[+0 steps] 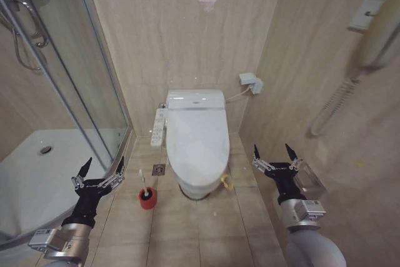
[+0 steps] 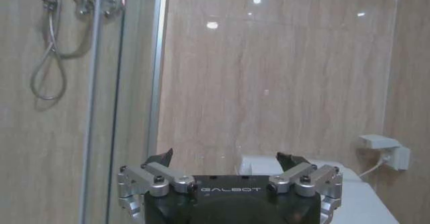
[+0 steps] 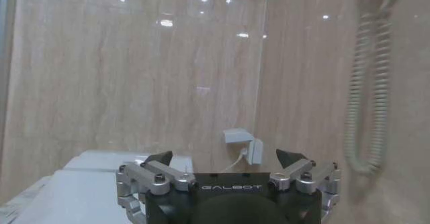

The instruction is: Open the toilet lid, clean the toilet bowl with a toilet brush, close the toilet lid, and flush.

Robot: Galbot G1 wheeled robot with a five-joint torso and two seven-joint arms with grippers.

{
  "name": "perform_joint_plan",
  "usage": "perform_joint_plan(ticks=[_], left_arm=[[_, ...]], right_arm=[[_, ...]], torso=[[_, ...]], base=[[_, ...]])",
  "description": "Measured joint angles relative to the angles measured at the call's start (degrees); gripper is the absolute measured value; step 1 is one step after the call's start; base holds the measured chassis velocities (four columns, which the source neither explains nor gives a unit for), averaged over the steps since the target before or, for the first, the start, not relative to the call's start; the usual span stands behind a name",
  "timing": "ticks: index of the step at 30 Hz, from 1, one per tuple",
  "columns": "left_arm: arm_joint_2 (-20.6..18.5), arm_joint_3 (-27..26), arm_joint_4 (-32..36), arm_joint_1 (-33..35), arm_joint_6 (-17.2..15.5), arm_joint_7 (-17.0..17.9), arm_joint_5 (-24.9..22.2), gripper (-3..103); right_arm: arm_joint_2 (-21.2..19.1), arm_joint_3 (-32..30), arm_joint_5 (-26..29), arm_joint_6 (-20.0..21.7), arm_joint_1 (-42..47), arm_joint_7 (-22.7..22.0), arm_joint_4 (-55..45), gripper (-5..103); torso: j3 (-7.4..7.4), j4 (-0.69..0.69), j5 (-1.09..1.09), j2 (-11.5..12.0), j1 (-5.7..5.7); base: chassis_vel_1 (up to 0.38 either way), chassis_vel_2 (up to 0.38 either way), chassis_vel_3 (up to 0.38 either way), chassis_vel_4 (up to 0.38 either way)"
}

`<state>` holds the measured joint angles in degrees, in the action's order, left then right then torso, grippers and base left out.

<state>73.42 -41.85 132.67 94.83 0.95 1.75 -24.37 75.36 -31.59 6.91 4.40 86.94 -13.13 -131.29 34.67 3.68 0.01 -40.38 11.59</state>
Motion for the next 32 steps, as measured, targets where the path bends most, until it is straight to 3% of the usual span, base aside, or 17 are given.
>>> perform_joint_plan(ticks=[6,18,32], left_arm=[[0.0,0.0,0.0,0.1,0.0,0.0,0.0,100],[0.0,0.0,0.0,0.0,0.0,0.0,0.0,100],[0.0,0.0,0.0,0.0,0.0,0.0,0.0,100]], right_arm=[[0.0,0.0,0.0,0.0,0.0,0.0,0.0,100],[0.0,0.0,0.0,0.0,0.0,0.0,0.0,100],[0.0,0.0,0.0,0.0,0.0,0.0,0.0,100]], torso=[[-0.01,-0.01,-0.01,0.0,-0.02],[0.04,-0.01,-0.01,0.0,0.08],[-0.01,0.01,-0.01,0.0,-0.02]], base=[[0.194,-0.135,-0.148,0.159],[-0.02,0.022,0.01,-0.007],[0.162,-0.159,-0.156,0.15]])
